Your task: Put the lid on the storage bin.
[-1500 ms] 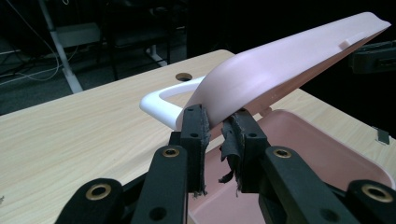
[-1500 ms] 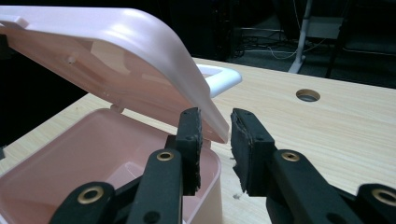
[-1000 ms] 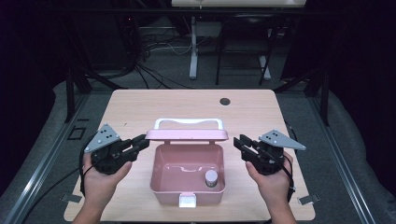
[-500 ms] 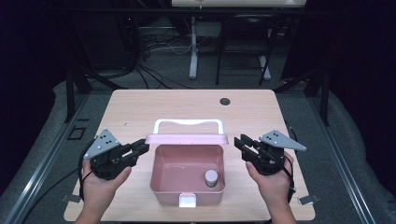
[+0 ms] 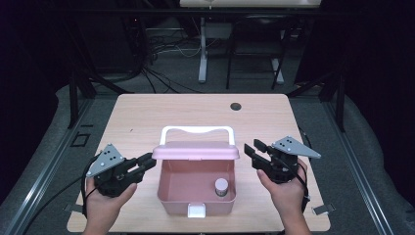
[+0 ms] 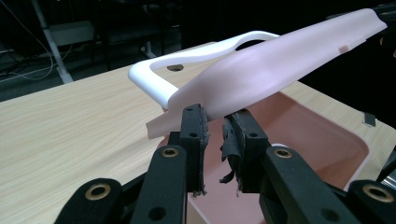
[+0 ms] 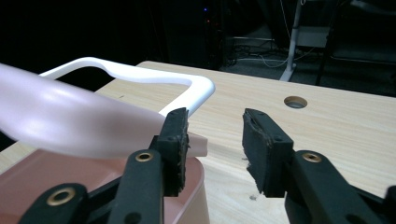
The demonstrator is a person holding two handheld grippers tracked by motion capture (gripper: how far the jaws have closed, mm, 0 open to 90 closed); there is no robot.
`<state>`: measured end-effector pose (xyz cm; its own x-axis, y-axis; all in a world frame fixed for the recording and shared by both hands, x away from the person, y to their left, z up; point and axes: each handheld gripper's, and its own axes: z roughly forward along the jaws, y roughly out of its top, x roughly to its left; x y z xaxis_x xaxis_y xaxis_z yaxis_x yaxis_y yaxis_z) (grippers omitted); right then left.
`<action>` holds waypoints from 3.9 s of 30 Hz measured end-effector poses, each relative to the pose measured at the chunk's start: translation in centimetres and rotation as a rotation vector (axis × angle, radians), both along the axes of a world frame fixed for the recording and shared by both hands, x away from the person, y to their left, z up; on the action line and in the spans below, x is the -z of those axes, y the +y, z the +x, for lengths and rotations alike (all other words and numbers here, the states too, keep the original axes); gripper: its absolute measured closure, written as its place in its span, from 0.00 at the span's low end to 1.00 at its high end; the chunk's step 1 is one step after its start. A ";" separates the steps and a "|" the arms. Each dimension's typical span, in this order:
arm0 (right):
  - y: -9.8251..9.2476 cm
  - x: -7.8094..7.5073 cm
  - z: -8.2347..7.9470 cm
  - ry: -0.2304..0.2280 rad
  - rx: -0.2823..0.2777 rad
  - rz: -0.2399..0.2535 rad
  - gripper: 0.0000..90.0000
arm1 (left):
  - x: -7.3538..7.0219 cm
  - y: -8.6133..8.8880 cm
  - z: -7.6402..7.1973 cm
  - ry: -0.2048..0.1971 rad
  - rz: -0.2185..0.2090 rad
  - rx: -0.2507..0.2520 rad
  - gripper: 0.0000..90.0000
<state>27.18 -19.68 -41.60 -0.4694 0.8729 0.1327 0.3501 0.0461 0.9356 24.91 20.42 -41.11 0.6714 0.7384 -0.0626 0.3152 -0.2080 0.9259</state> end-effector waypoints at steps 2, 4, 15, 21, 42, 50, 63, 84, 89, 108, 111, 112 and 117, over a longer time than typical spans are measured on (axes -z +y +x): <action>0.0 0.2 0.3 0.006 -0.009 0.003 0.61 | 0.1 0.0 -0.2 0.002 0.002 0.002 0.85; -0.1 0.5 0.5 0.017 -0.013 0.002 0.60 | 0.3 0.0 -0.2 0.002 0.001 0.002 0.85; -0.5 1.0 1.0 0.009 -0.017 0.014 0.51 | 1.1 0.1 -0.9 -0.002 -0.009 0.006 0.84; -0.5 1.1 1.0 0.012 -0.017 0.009 0.50 | 1.6 0.1 -1.3 -0.005 -0.006 0.007 0.84; -0.4 1.3 1.1 0.006 -0.005 -0.003 0.49 | 3.1 0.5 -2.5 0.034 0.014 0.031 0.84; -0.3 1.4 1.1 0.005 -0.004 -0.020 0.49 | 3.9 0.5 -2.7 0.043 0.010 0.035 0.84; -0.3 1.4 1.1 0.006 0.000 -0.028 0.49 | 4.9 0.5 -3.1 0.061 0.030 0.051 0.85; -0.2 1.4 1.0 0.005 0.000 -0.031 0.48 | 5.9 0.5 -3.4 0.074 0.043 0.054 0.86; -0.2 1.4 1.0 0.006 0.002 -0.031 0.48 | 6.0 0.5 -3.6 0.081 0.043 0.057 0.86; -0.2 1.4 0.9 0.006 0.002 -0.035 0.48 | 6.6 0.6 -3.7 0.096 0.060 0.068 0.86; -0.2 1.5 1.0 0.000 0.004 -0.033 0.48 | 6.7 0.6 -3.7 0.101 0.064 0.070 0.86; -0.2 1.5 1.0 0.001 0.003 -0.032 0.48 | 6.7 0.6 -3.7 0.099 0.065 0.069 0.86; -0.1 1.6 1.0 0.005 0.002 -0.033 0.48 | 6.8 0.7 -3.7 0.097 0.066 0.066 0.86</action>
<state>28.19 -19.79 -43.19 -0.4668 0.8780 0.1057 0.3549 0.0765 0.9318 21.16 21.08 -47.86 0.7116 0.6978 -0.0823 0.3862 -0.2905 0.8755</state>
